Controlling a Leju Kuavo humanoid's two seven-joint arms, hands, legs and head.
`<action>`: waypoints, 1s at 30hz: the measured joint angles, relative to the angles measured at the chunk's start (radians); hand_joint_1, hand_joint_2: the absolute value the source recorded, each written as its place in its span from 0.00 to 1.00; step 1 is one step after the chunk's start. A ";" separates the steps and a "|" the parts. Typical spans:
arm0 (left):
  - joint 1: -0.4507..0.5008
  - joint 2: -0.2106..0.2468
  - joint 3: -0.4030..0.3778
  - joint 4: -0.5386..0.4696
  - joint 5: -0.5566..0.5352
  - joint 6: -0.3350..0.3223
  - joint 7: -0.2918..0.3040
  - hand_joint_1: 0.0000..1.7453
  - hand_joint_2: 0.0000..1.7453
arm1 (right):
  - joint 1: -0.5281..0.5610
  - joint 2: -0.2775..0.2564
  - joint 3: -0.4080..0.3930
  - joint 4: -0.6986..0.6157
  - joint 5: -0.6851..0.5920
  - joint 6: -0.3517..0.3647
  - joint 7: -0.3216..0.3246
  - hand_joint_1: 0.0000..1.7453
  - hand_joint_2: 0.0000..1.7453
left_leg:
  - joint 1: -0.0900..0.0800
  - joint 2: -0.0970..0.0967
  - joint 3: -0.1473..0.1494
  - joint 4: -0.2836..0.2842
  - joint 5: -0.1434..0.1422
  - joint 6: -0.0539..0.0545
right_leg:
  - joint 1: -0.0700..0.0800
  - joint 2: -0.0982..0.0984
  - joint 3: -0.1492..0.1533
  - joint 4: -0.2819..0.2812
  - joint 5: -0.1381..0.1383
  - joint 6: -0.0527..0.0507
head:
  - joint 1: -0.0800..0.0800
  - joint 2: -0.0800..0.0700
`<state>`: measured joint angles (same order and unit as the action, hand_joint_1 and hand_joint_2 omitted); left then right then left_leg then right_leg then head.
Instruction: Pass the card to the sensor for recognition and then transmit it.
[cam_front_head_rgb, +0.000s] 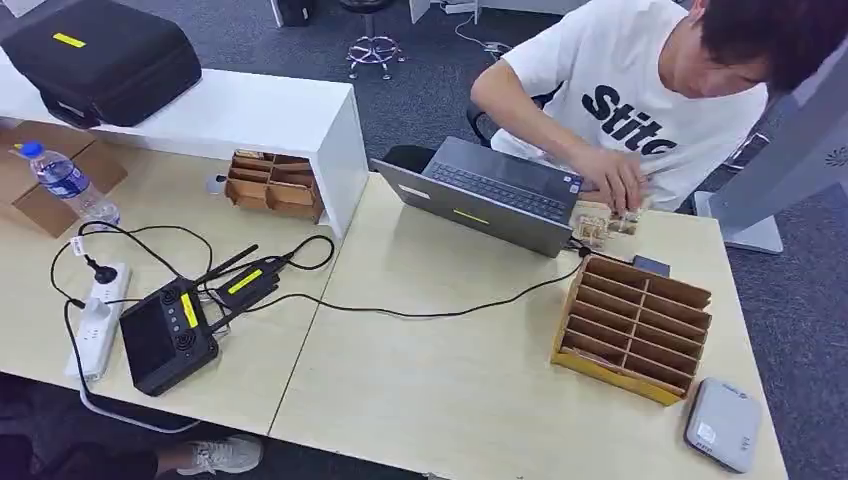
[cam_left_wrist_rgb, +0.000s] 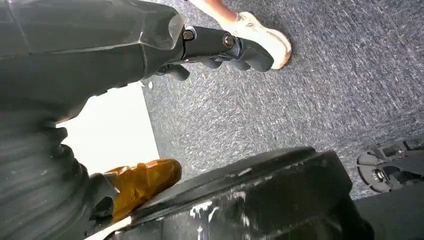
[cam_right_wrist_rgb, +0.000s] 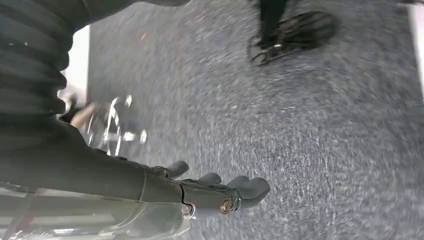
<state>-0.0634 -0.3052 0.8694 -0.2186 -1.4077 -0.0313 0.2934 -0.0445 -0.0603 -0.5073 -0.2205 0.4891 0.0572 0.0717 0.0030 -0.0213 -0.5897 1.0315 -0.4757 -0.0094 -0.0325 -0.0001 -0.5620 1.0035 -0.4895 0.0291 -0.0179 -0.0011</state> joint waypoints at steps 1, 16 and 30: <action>0.000 0.000 -0.002 0.000 -0.002 -0.002 0.001 0.00 1.00 | 0.001 0.000 0.015 0.002 0.006 0.005 0.000 0.00 1.00 | 0.000 0.000 0.000 0.000 0.000 0.000 | 0.000 0.000 0.000 0.000 0.000 0.000 | 0.000 0.000; -0.001 0.001 -0.009 0.000 -0.005 -0.018 0.008 0.00 0.00 | 0.014 0.009 0.104 0.010 0.074 0.030 0.030 0.00 0.00 | 0.000 0.000 0.000 0.000 0.000 0.000 | 0.000 0.000 0.000 0.000 0.000 0.000 | 0.000 0.000; 0.002 0.002 -0.010 0.000 -0.008 -0.019 0.011 0.00 0.00 | 0.014 0.023 0.104 0.011 0.066 0.033 0.030 0.00 0.00 | 0.000 0.000 0.000 0.000 0.000 0.000 | 0.000 0.000 0.000 0.000 0.000 0.000 | 0.000 0.000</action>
<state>-0.0615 -0.3037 0.8595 -0.2190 -1.4157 -0.0504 0.3040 -0.0309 -0.0378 -0.4032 -0.2094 0.5554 0.0904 0.1019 0.0029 -0.0216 -0.5897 1.0315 -0.4757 -0.0094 -0.0329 -0.0001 -0.5619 1.0035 -0.4896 0.0292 -0.0179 -0.0011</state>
